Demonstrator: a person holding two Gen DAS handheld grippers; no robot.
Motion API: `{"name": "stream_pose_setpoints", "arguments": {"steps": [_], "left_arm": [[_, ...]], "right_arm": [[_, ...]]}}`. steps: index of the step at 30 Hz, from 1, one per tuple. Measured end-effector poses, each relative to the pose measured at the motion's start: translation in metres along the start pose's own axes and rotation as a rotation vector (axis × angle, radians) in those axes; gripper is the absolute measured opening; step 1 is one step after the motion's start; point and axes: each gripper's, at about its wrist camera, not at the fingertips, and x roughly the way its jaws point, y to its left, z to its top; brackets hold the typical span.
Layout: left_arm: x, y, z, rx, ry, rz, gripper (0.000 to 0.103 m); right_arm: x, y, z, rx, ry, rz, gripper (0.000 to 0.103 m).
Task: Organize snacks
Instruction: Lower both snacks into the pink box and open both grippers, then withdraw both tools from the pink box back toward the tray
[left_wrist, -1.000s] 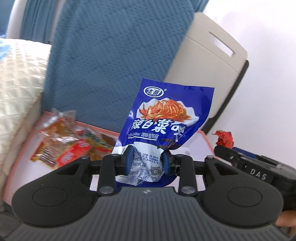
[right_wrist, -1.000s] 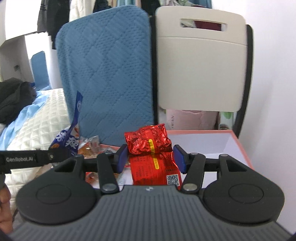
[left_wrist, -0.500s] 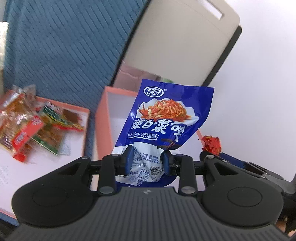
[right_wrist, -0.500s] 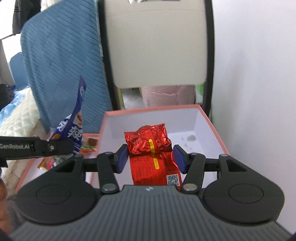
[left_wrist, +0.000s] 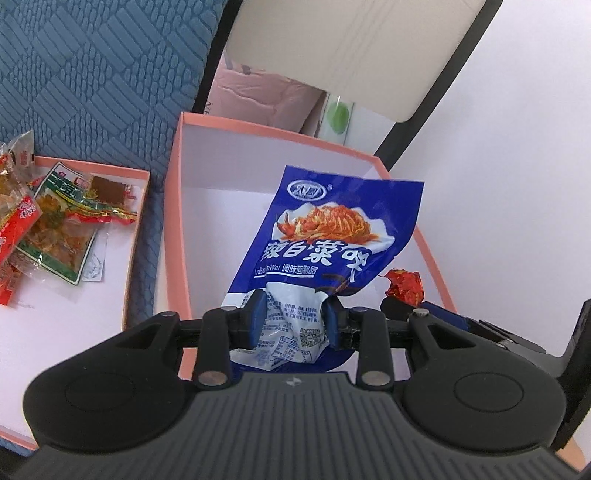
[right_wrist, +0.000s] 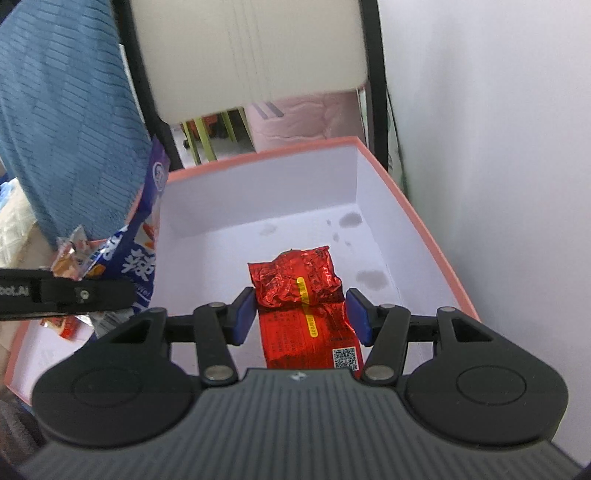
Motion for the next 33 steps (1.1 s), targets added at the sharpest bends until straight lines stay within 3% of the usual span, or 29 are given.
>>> {"name": "stream_pose_setpoints", "arguments": {"steps": [3, 7, 8, 11, 33], "left_arm": [[0.003, -0.004, -0.001, 0.029, 0.008, -0.005, 0.039], [-0.002, -0.006, -0.001, 0.027, 0.004, -0.007, 0.065], [-0.006, -0.007, -0.001, 0.034, -0.004, -0.003, 0.067], [-0.019, -0.011, 0.0, 0.049, -0.023, 0.0, 0.067], [-0.194, -0.005, -0.011, 0.115, -0.298, 0.03, 0.067]], "right_arm": [[0.01, -0.001, 0.0, 0.016, 0.015, -0.001, 0.057], [0.011, -0.017, -0.006, 0.037, 0.035, -0.006, 0.059], [0.01, -0.019, -0.007, 0.036, 0.037, -0.009, 0.057], [0.012, -0.015, -0.002, 0.042, 0.031, -0.007, 0.073], [-0.112, 0.042, 0.024, -0.002, -0.207, 0.078, 0.073]]}}
